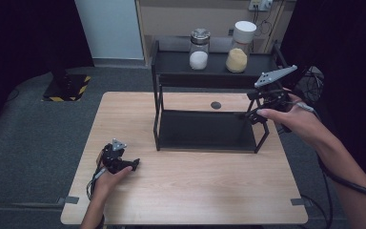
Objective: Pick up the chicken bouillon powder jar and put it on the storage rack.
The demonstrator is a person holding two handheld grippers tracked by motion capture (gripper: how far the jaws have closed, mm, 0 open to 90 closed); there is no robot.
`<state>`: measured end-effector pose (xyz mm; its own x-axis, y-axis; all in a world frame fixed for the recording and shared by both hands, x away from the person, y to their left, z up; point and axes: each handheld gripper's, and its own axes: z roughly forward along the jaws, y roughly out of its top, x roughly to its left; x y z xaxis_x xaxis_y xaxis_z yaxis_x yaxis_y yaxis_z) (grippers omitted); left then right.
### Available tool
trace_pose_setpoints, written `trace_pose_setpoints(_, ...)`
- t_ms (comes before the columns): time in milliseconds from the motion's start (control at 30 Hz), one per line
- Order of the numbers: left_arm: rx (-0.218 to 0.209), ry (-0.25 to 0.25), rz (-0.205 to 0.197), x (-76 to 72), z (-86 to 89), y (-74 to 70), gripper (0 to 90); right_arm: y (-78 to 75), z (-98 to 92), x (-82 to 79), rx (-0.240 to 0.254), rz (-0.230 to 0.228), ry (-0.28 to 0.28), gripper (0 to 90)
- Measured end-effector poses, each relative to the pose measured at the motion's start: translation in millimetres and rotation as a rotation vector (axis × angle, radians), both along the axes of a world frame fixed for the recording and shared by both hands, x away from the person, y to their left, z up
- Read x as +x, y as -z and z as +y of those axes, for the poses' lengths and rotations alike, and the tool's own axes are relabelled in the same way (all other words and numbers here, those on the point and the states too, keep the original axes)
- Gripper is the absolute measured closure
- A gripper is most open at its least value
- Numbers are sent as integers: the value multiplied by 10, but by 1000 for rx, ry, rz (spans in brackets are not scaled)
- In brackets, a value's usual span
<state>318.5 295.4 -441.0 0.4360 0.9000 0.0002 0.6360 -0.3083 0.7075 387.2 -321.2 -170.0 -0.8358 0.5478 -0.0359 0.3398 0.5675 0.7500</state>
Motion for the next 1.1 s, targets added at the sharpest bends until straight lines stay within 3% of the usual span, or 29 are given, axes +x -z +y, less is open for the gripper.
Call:
trace_pose_setpoints(300, -2, -2, 0, -7, -2, 2, 0, 235, 114, 24, -49, 42, -14, 76)
trace_pose_setpoints(1100, -1, -1, 1, -7, -2, -1, 0, 683, 264, 71, -58, 100, -47, 73)
